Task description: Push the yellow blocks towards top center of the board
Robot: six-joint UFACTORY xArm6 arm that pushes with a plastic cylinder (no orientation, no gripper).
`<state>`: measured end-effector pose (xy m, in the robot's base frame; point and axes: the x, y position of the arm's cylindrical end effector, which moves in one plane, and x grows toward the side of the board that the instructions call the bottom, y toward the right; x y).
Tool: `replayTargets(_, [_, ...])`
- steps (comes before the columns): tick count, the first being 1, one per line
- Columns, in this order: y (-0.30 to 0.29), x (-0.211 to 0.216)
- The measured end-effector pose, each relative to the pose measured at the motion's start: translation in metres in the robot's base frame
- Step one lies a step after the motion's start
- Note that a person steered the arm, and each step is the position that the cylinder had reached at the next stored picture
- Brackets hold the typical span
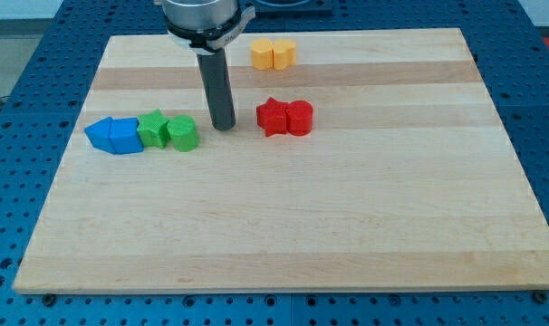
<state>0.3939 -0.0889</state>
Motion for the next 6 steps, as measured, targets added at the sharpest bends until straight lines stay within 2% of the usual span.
replayTargets(1, [0.0, 0.0])
replayTargets(2, [-0.002, -0.027])
replayTargets(3, [-0.004, -0.084])
replayTargets(4, [-0.004, -0.092])
replayTargets(5, [-0.001, -0.12])
replayTargets(6, [0.0, -0.125])
